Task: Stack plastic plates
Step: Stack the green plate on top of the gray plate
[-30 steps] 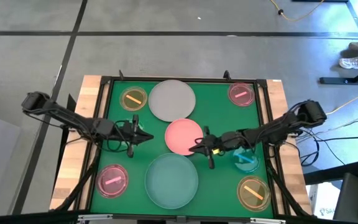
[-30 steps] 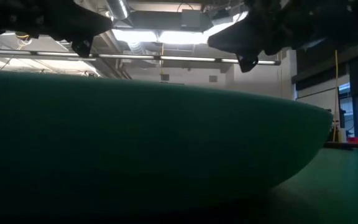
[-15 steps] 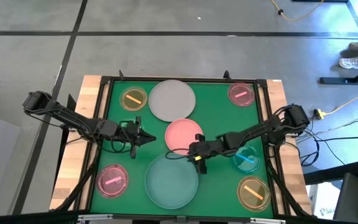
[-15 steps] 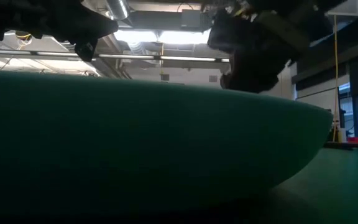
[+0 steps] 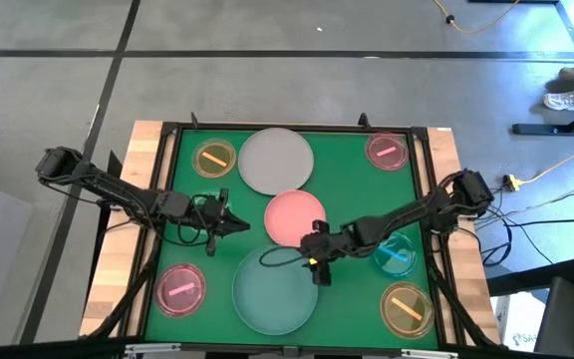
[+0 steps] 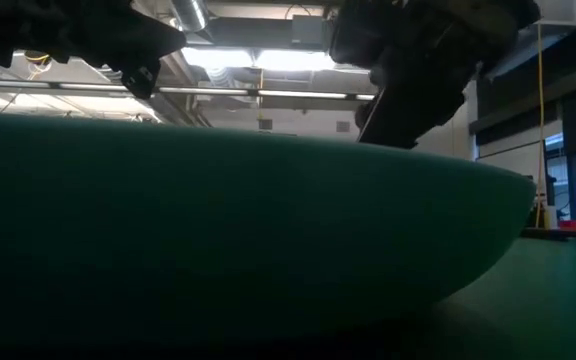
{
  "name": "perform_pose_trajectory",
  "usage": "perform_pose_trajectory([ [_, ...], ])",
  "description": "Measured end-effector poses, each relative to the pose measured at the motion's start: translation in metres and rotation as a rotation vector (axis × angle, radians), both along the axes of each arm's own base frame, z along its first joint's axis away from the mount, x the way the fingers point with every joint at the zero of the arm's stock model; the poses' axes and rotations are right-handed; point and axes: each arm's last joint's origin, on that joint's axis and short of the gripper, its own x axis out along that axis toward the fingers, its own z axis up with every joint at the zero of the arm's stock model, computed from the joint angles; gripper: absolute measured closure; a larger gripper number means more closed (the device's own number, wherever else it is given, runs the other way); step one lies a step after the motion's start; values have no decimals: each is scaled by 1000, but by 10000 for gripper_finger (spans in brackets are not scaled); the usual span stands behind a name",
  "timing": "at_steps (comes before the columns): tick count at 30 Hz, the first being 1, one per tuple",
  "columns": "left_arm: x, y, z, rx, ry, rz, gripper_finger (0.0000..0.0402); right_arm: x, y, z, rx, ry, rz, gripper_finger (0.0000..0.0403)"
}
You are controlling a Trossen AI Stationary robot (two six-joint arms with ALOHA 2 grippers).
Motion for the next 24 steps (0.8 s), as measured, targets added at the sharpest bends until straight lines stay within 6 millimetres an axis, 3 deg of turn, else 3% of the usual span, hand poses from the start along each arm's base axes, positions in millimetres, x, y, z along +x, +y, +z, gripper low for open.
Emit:
perform_pose_trajectory([
  [12, 0, 4, 1, 40, -8, 134, 390, -5, 3, -3, -12, 37, -102, 194],
  [24, 0, 3, 0, 52, -4, 96, 390, -10, 13, -4, 34, 53, -186, 194],
])
